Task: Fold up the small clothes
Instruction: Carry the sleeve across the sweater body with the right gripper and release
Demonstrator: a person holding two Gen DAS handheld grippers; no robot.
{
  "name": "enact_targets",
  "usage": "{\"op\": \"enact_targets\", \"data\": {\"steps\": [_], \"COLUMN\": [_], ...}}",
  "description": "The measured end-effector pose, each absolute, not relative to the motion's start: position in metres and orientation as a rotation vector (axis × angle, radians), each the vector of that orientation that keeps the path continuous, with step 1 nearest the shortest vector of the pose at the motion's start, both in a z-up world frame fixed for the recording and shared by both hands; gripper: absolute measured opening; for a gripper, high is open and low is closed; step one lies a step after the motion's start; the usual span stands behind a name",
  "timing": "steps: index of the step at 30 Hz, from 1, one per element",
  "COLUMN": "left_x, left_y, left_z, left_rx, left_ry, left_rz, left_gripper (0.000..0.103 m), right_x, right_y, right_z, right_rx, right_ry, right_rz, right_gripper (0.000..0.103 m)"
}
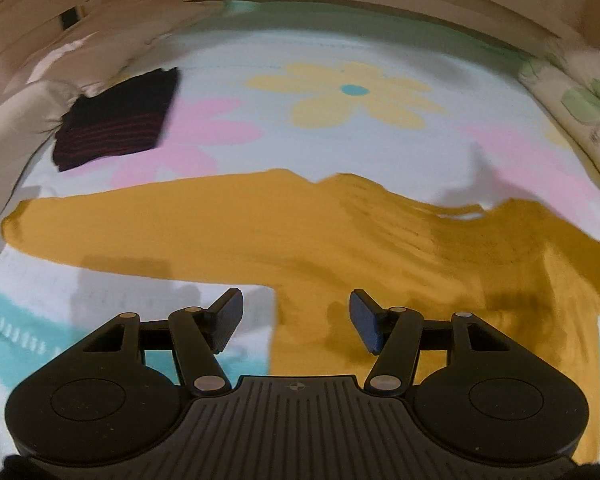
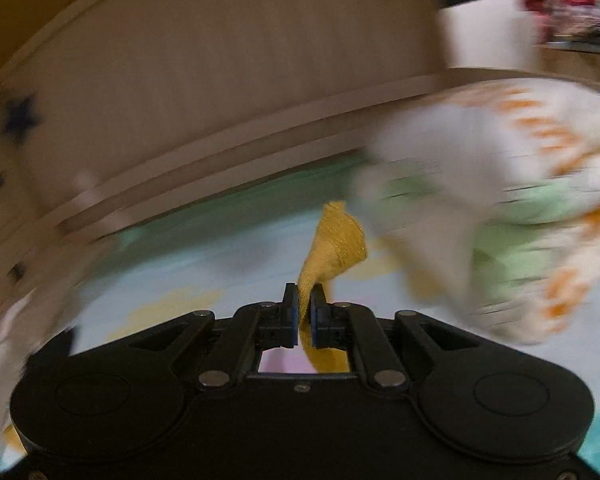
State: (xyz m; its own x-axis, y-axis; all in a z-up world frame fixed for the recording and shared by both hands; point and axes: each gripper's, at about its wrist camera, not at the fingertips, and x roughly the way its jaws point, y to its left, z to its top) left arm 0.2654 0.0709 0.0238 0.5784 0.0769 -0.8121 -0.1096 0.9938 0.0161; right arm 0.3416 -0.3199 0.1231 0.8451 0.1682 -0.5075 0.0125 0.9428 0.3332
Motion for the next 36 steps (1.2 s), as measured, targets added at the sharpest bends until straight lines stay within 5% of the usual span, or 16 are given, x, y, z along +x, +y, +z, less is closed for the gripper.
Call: {"op": "enact_targets", "data": {"steps": [17,20,23,36], "left_x": [0.273,0.276,0.279,0.302], "left_y": [0.107,0.108,0.109,0.064], "left_z": [0.023,0.020,0.017,-0.013], "left_rx": [-0.113,-0.119,-0.140,-0.063], "left_ry": [0.957,0.961,0.965,0.992], "left_rz": [0.173,0.176,0.171,0.073], "left_gripper": [0.058,0.058,0.058,0.058], "right_x": [0.383,0.375,0.365,0.390], "right_y": [-0.042,-0.030,-0.040,-0.210], "right_z": [-0.027,-0.041,-0.038,-0.018], "right_rx": [0.193,0.161,0.195,0.348], "right_ry": [0.837,0.857,0.875,0.756], "right_rz": [0.421,0.459,0.553,0.270], "right_gripper": [0.014,0.027,0.067,0.068]}}
